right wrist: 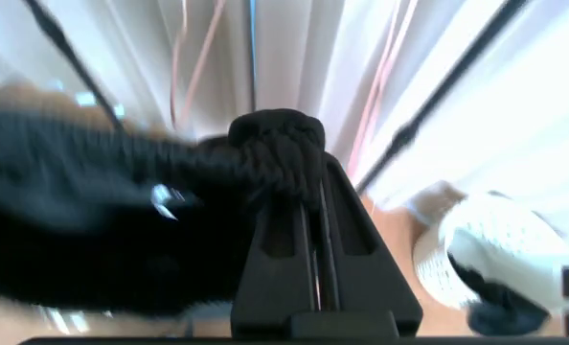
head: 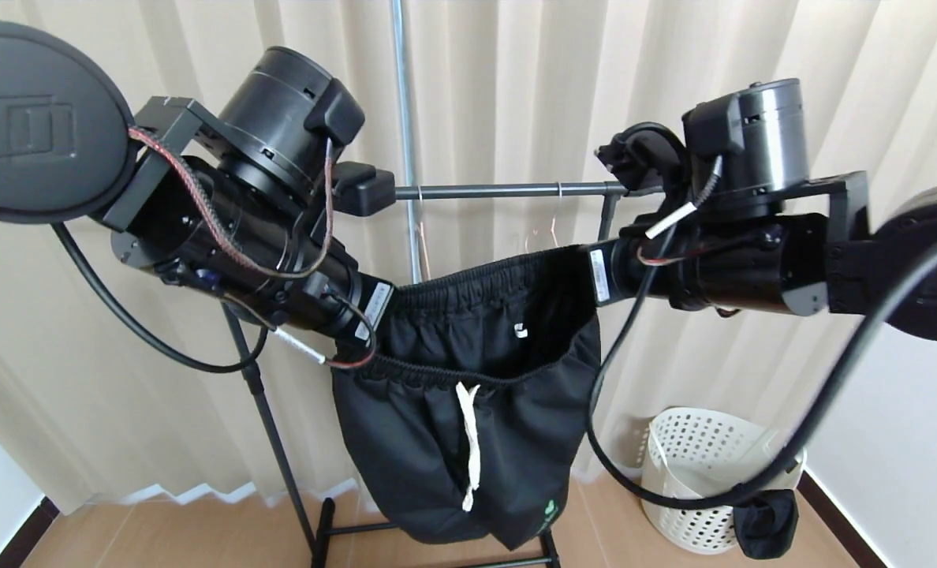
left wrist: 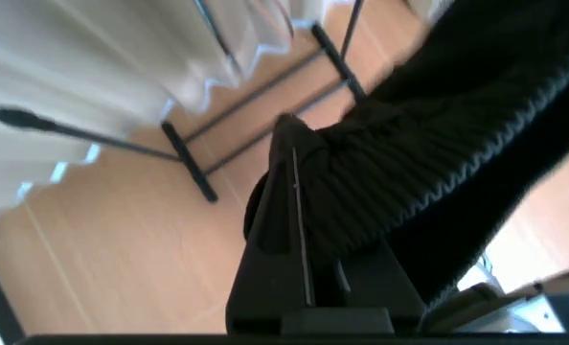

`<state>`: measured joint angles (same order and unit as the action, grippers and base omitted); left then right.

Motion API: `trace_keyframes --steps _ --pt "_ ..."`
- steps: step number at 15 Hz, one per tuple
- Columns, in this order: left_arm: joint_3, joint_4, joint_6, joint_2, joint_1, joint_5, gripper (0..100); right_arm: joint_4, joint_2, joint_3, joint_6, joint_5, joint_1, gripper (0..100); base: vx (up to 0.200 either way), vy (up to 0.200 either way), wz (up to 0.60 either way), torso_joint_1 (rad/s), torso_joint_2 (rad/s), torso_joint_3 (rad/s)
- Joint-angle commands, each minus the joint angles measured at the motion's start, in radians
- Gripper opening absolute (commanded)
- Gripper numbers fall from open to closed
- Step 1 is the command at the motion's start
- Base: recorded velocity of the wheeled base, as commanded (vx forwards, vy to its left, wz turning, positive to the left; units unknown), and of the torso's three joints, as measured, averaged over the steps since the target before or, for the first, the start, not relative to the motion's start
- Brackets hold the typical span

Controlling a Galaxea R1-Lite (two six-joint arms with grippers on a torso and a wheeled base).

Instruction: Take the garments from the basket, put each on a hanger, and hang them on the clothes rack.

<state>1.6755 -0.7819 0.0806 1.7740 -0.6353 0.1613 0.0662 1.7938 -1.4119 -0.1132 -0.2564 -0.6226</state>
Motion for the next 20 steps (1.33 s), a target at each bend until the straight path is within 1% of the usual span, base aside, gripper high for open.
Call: trace_keyframes --steps 1,3,4,6,8,9,10,11,13,14,16,17,19,20 --pt "-0.085 0.001 0.088 -0.054 -0.103 0.021 0 -0.04 0.16 -0.14 -0.006 0.003 0.004 0 0.0 0.0 0.0 0.0 0.0 0.0" --pt "-0.088 0.001 0.185 -0.05 -0.193 0.021 0 -0.046 0.21 -0.211 -0.02 0.002 -0.011 0 0.0 0.0 0.0 0.0 0.0 0.0" --pt "-0.088 0.003 0.203 -0.045 -0.216 0.023 0 -0.046 0.214 -0.222 -0.033 0.002 -0.023 0 0.0 0.0 0.0 0.0 0.0 0.0" --pt "-0.083 0.016 0.237 -0.031 -0.227 0.017 0 -0.046 0.211 -0.225 -0.068 0.005 -0.042 0 0.0 0.0 0.0 0.0 0.0 0.0" --pt "-0.082 0.027 0.251 -0.022 -0.227 0.011 0 -0.046 0.203 -0.223 -0.083 0.011 -0.051 0 0.0 0.0 0.0 0.0 0.0 0.0" --pt "-0.08 0.046 0.258 -0.021 -0.228 0.0 0 -0.046 0.203 -0.225 -0.091 0.012 -0.054 0 0.0 0.0 0.0 0.0 0.0 0.0" --pt "-0.079 0.079 0.275 -0.011 -0.247 -0.019 0 -0.048 0.21 -0.236 -0.095 0.012 -0.078 0 0.0 0.0 0.0 0.0 0.0 0.0" --pt "-0.077 0.099 0.3 -0.001 -0.254 -0.02 0 -0.048 0.216 -0.242 -0.097 0.012 -0.092 0 0.0 0.0 0.0 0.0 0.0 0.0" --pt "-0.074 0.112 0.309 0.016 -0.267 -0.02 0 -0.048 0.217 -0.242 -0.105 0.014 -0.101 0 0.0 0.0 0.0 0.0 0.0 0.0" --pt "-0.068 0.11 0.309 0.018 -0.267 -0.02 0 -0.048 0.216 -0.24 -0.123 0.014 -0.106 0 0.0 0.0 0.0 0.0 0.0 0.0" --pt "-0.074 0.11 0.309 0.016 -0.265 -0.014 0 -0.045 0.202 -0.219 -0.155 0.011 -0.101 0 0.0 0.0 0.0 0.0 0.0 0.0" --pt "-0.08 0.107 0.309 0.012 -0.262 -0.011 0 -0.046 0.193 -0.199 -0.158 0.009 -0.092 0 0.0 0.0 0.0 0.0 0.0 0.0" --pt "-0.134 0.105 0.303 -0.019 -0.215 -0.005 0 -0.046 0.098 -0.079 -0.151 0.005 -0.022 0 0.0 0.0 0.0 0.0 0.0 0.0" --pt "-0.143 0.108 0.303 -0.025 -0.202 -0.006 0 -0.046 0.068 -0.048 -0.151 0.005 -0.006 0 0.0 0.0 0.0 0.0 0.0 0.0"
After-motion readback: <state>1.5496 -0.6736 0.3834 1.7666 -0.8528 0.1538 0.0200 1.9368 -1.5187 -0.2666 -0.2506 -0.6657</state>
